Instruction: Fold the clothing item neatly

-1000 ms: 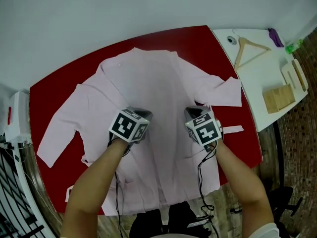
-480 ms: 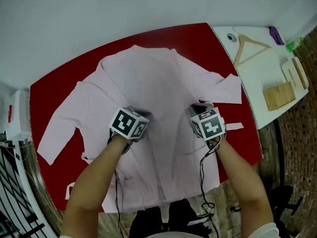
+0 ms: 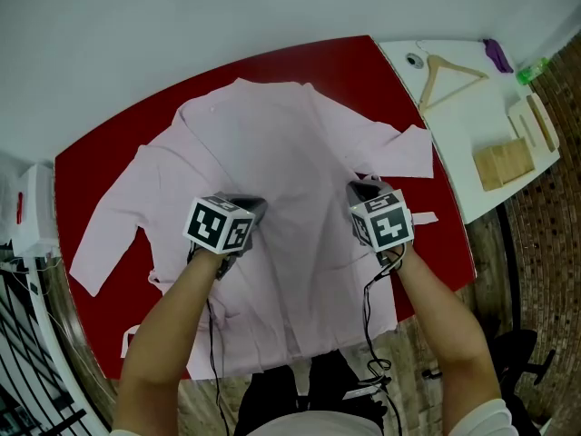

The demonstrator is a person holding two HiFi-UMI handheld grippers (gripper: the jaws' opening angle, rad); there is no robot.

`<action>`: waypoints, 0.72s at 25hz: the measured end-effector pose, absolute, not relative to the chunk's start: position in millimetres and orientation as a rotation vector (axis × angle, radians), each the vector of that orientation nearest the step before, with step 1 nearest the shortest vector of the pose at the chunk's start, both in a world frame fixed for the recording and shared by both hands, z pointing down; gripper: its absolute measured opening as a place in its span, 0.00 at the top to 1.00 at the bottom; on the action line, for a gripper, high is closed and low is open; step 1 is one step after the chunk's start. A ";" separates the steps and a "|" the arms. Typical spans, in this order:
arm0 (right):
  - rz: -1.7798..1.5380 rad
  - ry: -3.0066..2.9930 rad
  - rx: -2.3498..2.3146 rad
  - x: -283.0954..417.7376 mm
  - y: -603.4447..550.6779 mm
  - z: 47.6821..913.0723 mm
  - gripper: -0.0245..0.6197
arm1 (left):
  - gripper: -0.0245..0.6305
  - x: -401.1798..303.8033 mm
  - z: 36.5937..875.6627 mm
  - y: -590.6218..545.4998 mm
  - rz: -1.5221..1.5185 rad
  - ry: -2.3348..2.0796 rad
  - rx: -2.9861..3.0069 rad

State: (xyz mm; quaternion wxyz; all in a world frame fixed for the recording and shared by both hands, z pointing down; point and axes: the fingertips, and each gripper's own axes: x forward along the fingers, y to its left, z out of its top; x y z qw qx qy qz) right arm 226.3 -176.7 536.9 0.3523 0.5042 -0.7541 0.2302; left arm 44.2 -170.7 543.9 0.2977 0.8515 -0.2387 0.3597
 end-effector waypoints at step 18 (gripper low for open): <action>0.722 -1.878 1.222 241.7 -64.4 571.5 0.94 | 0.96 56.8 575.6 -61.4 0.970 -0.543 2.094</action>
